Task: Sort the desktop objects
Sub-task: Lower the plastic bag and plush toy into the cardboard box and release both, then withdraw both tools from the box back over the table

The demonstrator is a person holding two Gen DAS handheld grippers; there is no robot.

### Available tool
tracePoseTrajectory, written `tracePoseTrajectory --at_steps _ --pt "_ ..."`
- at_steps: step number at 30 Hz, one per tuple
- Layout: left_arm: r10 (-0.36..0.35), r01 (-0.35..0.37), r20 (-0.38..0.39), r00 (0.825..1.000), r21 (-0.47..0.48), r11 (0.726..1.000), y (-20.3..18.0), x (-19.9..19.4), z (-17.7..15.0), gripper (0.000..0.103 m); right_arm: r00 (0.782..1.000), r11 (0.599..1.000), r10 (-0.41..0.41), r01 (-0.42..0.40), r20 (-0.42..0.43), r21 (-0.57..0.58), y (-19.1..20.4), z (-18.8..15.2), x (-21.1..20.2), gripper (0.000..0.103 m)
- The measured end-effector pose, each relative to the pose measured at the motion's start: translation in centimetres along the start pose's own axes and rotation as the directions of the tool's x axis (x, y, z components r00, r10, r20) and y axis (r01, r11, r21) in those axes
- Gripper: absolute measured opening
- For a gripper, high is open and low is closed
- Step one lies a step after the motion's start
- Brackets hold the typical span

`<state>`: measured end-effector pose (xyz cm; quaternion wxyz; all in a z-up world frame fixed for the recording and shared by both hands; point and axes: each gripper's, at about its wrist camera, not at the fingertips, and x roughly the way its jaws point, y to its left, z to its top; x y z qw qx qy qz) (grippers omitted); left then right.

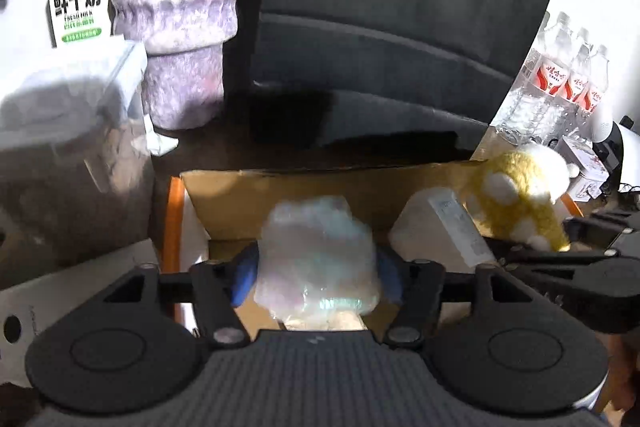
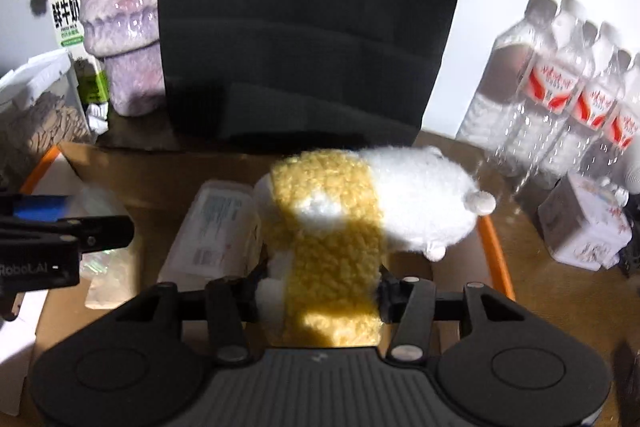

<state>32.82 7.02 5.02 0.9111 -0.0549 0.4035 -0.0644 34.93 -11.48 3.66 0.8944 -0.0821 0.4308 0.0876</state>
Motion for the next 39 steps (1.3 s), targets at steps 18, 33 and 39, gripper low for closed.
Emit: tracePoseTrajectory --at_steps 18,33,39 --pt "0.000 -0.013 0.197 0.980 0.068 0.998 -3.0 -14.2 -2.1 0.103 0.970 0.994 0.110 -0.107 0.219 -0.024 -2.1 -5.9 -14.8 0.089" --pt "-0.091 0.050 0.330 0.939 0.131 0.990 -8.1 -24.2 -24.1 0.103 0.927 0.984 0.174 -0.172 0.331 -0.036 -2.1 -30.1 -23.0 0.097" --pt "-0.052 0.033 0.279 0.959 0.075 0.997 -7.9 -23.1 -31.2 0.103 0.935 0.989 0.148 -0.136 0.324 -0.061 -1.0 -34.8 -22.8 0.096"
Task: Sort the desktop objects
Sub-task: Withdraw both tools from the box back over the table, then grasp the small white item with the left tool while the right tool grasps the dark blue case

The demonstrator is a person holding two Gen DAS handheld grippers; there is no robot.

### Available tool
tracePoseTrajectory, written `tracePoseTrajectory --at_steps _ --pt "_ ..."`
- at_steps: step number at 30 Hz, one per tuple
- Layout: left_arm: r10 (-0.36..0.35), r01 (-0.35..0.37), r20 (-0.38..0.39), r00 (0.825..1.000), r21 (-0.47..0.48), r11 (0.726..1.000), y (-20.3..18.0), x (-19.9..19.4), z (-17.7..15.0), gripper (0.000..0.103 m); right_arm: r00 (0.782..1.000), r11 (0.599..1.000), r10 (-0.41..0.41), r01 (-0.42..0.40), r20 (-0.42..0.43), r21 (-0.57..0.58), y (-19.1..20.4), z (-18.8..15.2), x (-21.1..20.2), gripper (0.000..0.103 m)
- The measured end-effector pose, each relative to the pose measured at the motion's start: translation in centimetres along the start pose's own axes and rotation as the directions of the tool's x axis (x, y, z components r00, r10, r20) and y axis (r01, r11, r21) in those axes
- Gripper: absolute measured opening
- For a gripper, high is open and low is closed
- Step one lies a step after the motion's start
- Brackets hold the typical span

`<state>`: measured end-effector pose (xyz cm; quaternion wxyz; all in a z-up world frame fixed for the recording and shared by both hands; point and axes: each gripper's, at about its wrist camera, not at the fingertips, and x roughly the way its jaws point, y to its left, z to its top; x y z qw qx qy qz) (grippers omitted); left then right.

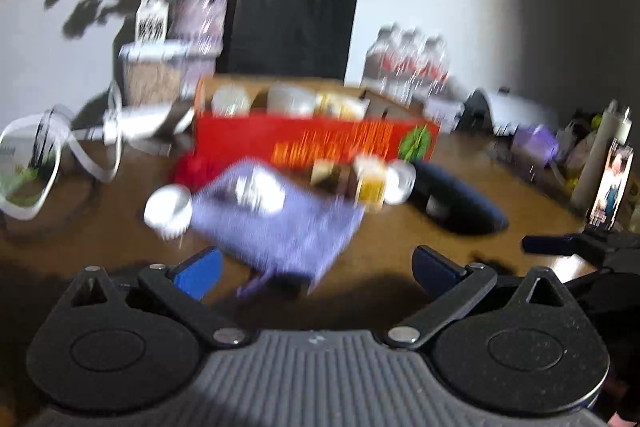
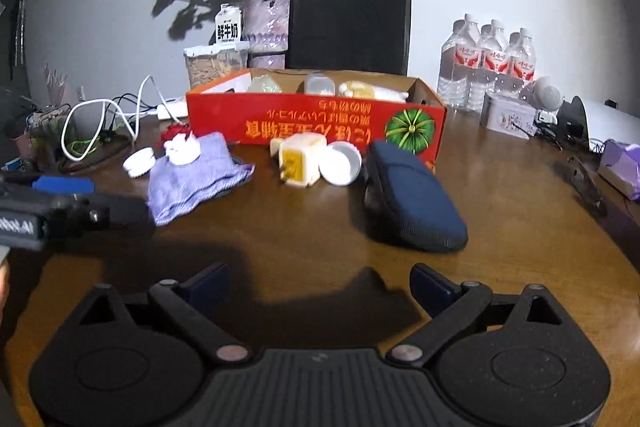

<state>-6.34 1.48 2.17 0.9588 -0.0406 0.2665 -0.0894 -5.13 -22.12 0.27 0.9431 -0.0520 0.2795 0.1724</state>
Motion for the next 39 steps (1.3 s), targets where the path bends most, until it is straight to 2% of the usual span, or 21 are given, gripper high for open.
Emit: tracePoseTrajectory --at_steps 3,6,10,16,21,23,25,28,29,30,31,32,33,35,37,39 --pt "0.023 -0.023 -0.017 1.000 -0.024 0.999 0.7 0.0 -0.6 0.103 0.998 1.000 0.018 -0.019 0.053 0.015 -0.2 -0.2 -0.9 0.100" --pt "0.031 -0.032 -0.020 0.999 -0.054 0.998 1.2 0.0 -0.9 0.103 1.000 0.999 0.001 -0.002 0.021 0.041 -0.5 -0.3 -0.6 0.099" --pt "0.053 -0.054 -0.020 0.998 -0.043 0.998 1.4 0.3 -0.6 0.103 1.000 1.000 0.009 -0.010 0.027 0.028 -0.5 0.0 -0.5 0.099" --pt "0.059 -0.059 -0.004 0.998 -0.022 0.998 2.5 1.8 1.4 0.103 0.998 0.999 -0.024 0.025 0.057 -0.019 -1.2 2.9 0.9 0.098" --pt "0.010 -0.009 0.038 0.999 -0.036 0.999 4.0 3.7 3.8 0.103 1.000 1.000 -0.018 0.018 0.010 -0.024 -3.2 5.5 4.3 0.092" --pt "0.011 -0.011 0.029 1.000 -0.019 1.000 3.9 5.0 4.4 0.101 0.999 1.000 0.002 -0.002 -0.036 -0.001 -4.5 6.5 5.8 0.091" --pt "-0.006 0.006 0.017 1.000 0.014 1.000 3.5 6.1 4.9 0.095 0.998 1.000 0.016 -0.014 -0.067 0.028 -6.1 7.4 7.2 0.090" --pt "-0.042 0.042 0.001 0.999 0.031 0.999 3.0 7.4 5.2 0.079 0.992 0.997 0.041 -0.033 -0.117 0.062 -7.9 8.1 8.9 0.086" --pt "-0.050 0.051 -0.017 0.999 0.029 0.998 3.0 7.8 5.3 0.069 0.991 0.997 0.050 -0.041 -0.127 0.071 -8.4 8.2 9.5 0.085" --pt "-0.052 0.053 -0.039 0.998 0.026 0.998 2.9 8.4 5.3 0.053 0.988 0.995 0.068 -0.057 -0.141 0.081 -8.9 8.2 10.0 0.083" --pt "-0.045 0.046 -0.057 0.997 0.023 0.999 2.8 8.8 5.2 0.043 0.985 0.993 0.078 -0.064 -0.153 0.095 -9.3 8.2 10.4 0.078" --pt "-0.032 0.034 -0.058 0.998 0.025 0.999 2.8 8.9 5.1 0.033 0.982 0.992 0.090 -0.073 -0.164 0.107 -9.7 8.1 10.8 0.077" --pt "-0.027 0.028 -0.057 0.998 0.027 0.999 2.7 9.0 5.1 0.027 0.978 0.988 0.117 -0.097 -0.173 0.119 -10.1 8.0 11.1 0.077" --pt "-0.043 0.044 -0.054 0.998 0.017 0.999 2.9 8.6 5.1 0.024 0.964 0.974 0.176 -0.141 -0.198 0.178 -11.1 7.8 11.8 0.075" --pt "-0.042 0.043 -0.046 0.998 0.015 0.999 2.9 8.2 5.2 0.023 0.960 0.967 0.204 -0.167 -0.190 0.194 -11.4 7.7 11.8 0.068" --pt "-0.034 0.034 -0.034 0.999 0.015 0.999 2.8 7.6 5.3 0.023 0.960 0.966 0.206 -0.170 -0.187 0.193 -11.2 7.6 11.7 0.065"
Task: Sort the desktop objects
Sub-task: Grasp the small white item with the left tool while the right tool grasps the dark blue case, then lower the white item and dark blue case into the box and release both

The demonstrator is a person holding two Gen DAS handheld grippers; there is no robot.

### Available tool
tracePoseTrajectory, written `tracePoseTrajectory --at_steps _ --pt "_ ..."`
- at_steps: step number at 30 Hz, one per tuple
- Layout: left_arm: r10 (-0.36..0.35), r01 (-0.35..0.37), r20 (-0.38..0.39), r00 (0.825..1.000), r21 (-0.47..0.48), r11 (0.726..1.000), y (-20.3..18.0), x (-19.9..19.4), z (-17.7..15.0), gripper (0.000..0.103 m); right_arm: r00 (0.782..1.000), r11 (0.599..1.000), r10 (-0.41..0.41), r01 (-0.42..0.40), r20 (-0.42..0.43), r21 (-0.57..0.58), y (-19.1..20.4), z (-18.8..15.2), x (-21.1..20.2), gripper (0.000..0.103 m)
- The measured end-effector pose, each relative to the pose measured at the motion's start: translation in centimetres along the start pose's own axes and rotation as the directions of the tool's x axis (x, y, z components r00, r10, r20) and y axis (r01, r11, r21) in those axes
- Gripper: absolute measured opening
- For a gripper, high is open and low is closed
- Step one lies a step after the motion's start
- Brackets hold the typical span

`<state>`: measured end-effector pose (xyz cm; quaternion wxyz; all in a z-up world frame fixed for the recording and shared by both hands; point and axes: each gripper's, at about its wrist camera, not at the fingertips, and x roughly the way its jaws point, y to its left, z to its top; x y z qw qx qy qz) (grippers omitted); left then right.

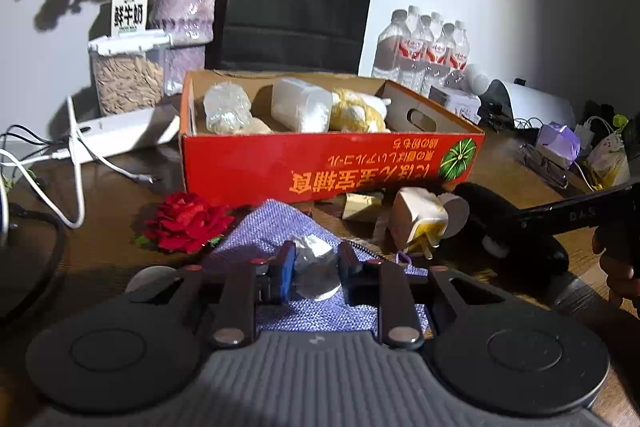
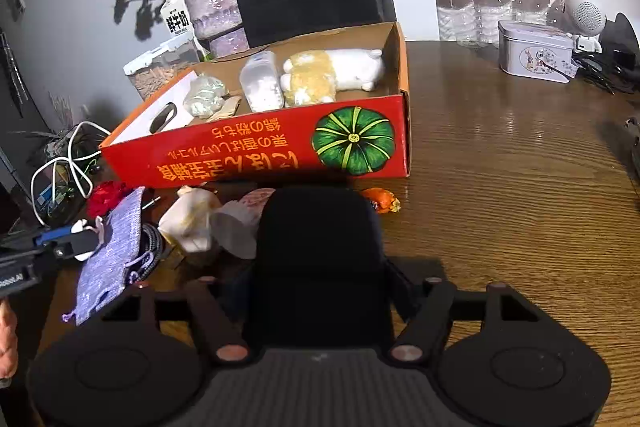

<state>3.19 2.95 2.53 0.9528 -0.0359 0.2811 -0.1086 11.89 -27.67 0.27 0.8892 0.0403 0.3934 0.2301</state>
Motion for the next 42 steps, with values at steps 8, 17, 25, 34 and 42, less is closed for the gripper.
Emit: tracePoseTrajectory --at_steps 8,17,25,34,42 --pt "0.008 -0.007 0.029 1.000 -0.014 1.000 -0.8 -3.0 0.2 0.023 0.997 0.999 -0.025 0.027 0.070 -0.033 2.3 -0.5 -3.6 0.060" --pt "0.022 -0.021 0.054 0.998 -0.024 0.999 -1.9 -6.6 -0.7 0.023 0.996 0.999 -0.004 0.009 0.094 -0.051 4.7 -2.7 -7.6 0.060" --pt "0.044 -0.042 0.083 0.996 -0.027 0.999 -2.4 -10.0 -1.9 0.023 0.990 0.997 0.025 -0.015 0.139 -0.073 6.3 -4.5 -11.0 0.060" --pt "0.055 -0.052 0.106 0.993 -0.032 0.998 -1.6 -9.0 -0.6 0.023 0.986 0.995 0.012 0.005 0.167 -0.096 7.1 -2.2 -10.4 0.060" --pt "0.061 -0.069 0.186 0.981 0.040 0.997 0.1 -3.8 7.8 0.023 0.967 0.980 -0.095 0.133 0.234 -0.150 7.4 8.0 -6.7 0.060"
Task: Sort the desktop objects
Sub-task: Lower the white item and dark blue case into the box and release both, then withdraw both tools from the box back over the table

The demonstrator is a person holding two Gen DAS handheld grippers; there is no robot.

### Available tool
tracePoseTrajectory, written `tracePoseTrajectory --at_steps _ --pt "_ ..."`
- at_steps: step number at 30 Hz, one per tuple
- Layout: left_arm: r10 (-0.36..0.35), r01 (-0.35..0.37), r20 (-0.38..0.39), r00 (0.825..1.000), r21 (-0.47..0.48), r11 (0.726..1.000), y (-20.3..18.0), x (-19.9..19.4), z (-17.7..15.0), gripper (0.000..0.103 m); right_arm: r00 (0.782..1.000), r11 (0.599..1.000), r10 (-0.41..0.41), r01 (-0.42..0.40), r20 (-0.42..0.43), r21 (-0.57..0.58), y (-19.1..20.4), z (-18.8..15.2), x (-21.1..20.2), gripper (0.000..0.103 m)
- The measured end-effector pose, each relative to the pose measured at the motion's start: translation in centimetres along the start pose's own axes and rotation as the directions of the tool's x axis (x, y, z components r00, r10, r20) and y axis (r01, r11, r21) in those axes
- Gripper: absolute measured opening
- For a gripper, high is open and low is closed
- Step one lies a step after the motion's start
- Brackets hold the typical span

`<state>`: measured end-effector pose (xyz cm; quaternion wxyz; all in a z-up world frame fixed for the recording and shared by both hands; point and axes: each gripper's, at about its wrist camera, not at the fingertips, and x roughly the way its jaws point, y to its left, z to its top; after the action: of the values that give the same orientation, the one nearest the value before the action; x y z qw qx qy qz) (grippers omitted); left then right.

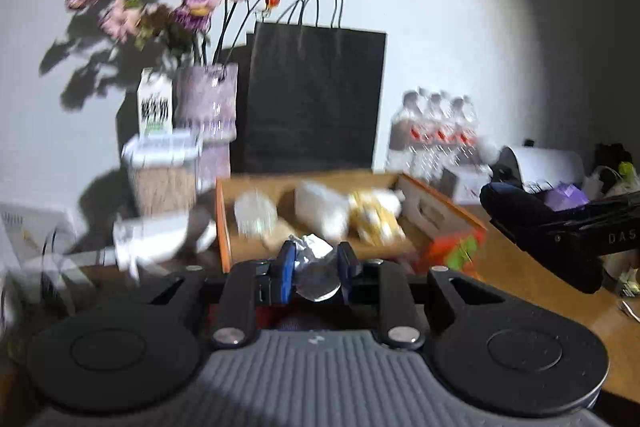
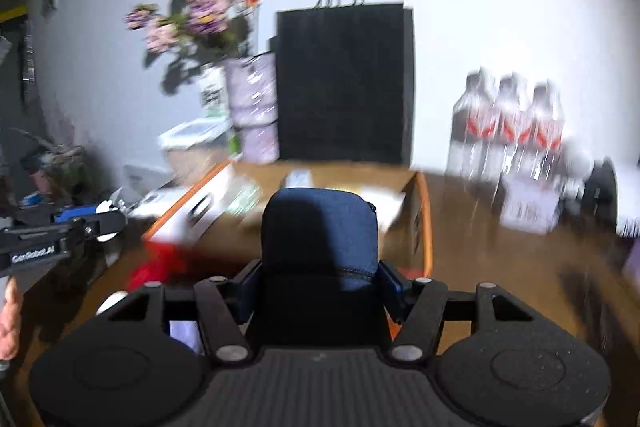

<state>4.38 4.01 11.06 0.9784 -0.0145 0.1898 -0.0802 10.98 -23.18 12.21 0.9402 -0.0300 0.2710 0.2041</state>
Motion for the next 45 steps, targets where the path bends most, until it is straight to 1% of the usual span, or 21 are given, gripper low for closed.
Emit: tracePoseTrajectory --at_steps 4,6,8,9,12,14,15,16,17,18,19,20,21,24,25,27,30,33,36,41,45 --pt "0.015 -0.015 -0.013 1.000 0.013 1.000 1.7 7.5 3.1 0.023 0.992 0.992 -0.127 0.127 -0.010 -0.022 -0.4 4.5 7.7 0.060" --pt "0.012 -0.015 -0.109 0.994 -0.027 1.000 2.7 11.9 3.6 0.023 0.980 0.982 -0.187 0.186 -0.064 -0.032 -0.6 5.3 11.7 0.060" --pt "0.032 -0.042 -0.185 0.982 -0.050 0.998 3.4 15.5 3.5 0.023 0.957 0.968 -0.252 0.249 -0.140 -0.042 -0.7 4.9 15.4 0.060" --pt "0.064 -0.074 -0.217 0.974 -0.039 0.996 3.4 16.9 3.2 0.023 0.943 0.961 -0.276 0.270 -0.186 -0.055 -0.7 4.4 16.9 0.060" --pt "0.114 -0.103 -0.275 0.955 0.055 0.993 2.6 18.6 2.3 0.024 0.897 0.945 -0.326 0.318 -0.298 -0.078 -0.8 2.5 18.8 0.059" --pt "0.135 -0.105 -0.327 0.935 0.106 0.989 2.3 19.1 1.3 0.025 0.885 0.950 -0.310 0.300 -0.348 -0.084 -0.9 1.4 19.4 0.059" --pt "0.151 -0.113 -0.340 0.928 0.130 0.985 2.2 19.2 0.7 0.026 0.881 0.946 -0.324 0.303 -0.343 -0.116 -0.5 0.9 19.4 0.060" --pt "0.180 -0.128 -0.322 0.930 0.175 0.976 1.9 19.1 0.4 0.026 0.873 0.939 -0.344 0.315 -0.345 -0.139 -0.2 0.6 19.4 0.061" --pt "0.184 -0.127 -0.319 0.930 0.192 0.973 1.8 19.1 0.4 0.027 0.868 0.934 -0.356 0.321 -0.345 -0.156 0.1 0.5 19.5 0.062" --pt "0.166 -0.114 -0.322 0.932 0.173 0.978 1.8 19.0 0.5 0.039 0.866 0.935 -0.353 0.317 -0.354 -0.156 0.2 0.5 19.4 0.062" --pt "0.141 -0.098 -0.333 0.932 0.142 0.985 2.0 18.8 0.7 0.049 0.871 0.943 -0.332 0.303 -0.361 -0.136 0.1 0.7 19.1 0.062" --pt "0.116 -0.082 -0.339 0.934 0.115 0.990 2.0 18.6 1.1 0.067 0.881 0.951 -0.309 0.289 -0.358 -0.109 -0.1 1.0 18.7 0.062" --pt "0.105 -0.074 -0.333 0.937 0.104 0.992 1.9 18.2 1.6 0.080 0.892 0.956 -0.293 0.281 -0.343 -0.088 -0.3 1.6 18.0 0.065" --pt "0.109 -0.074 -0.282 0.953 0.130 0.989 1.1 16.7 2.9 0.088 0.922 0.953 -0.303 0.295 -0.243 -0.069 0.1 3.3 14.5 0.079" --pt "0.107 -0.073 -0.272 0.956 0.133 0.988 0.8 16.1 3.4 0.089 0.931 0.955 -0.297 0.290 -0.211 -0.061 0.1 3.7 13.4 0.079" --pt "0.096 -0.068 -0.255 0.962 0.114 0.991 0.3 14.8 4.3 0.100 0.955 0.966 -0.259 0.256 -0.145 -0.034 0.4 4.3 10.5 0.082" --pt "0.048 -0.036 -0.210 0.976 0.061 0.997 0.0 11.5 4.9 0.103 0.986 0.987 -0.160 0.159 -0.051 -0.021 1.1 3.3 5.3 0.089" --pt "-0.007 0.009 -0.185 0.983 0.009 1.000 -0.2 7.6 4.2 0.103 0.995 0.995 -0.098 0.098 -0.015 -0.027 1.8 0.6 1.6 0.089" --pt "-0.039 0.036 -0.164 0.986 -0.021 0.999 -0.6 3.9 2.1 0.103 0.998 0.998 -0.067 0.066 -0.012 -0.024 2.5 -3.0 -0.7 0.089" --pt "0.001 -0.009 -0.157 0.988 -0.051 0.999 -1.4 -0.5 -2.6 0.103 0.998 0.999 -0.045 0.044 -0.043 -0.012 3.6 -9.1 -2.2 0.089" --pt "0.024 -0.032 -0.128 0.991 -0.057 0.998 -1.8 -3.5 -6.0 0.103 0.997 1.000 -0.017 0.019 -0.069 0.025 4.3 -12.7 -3.1 0.089"
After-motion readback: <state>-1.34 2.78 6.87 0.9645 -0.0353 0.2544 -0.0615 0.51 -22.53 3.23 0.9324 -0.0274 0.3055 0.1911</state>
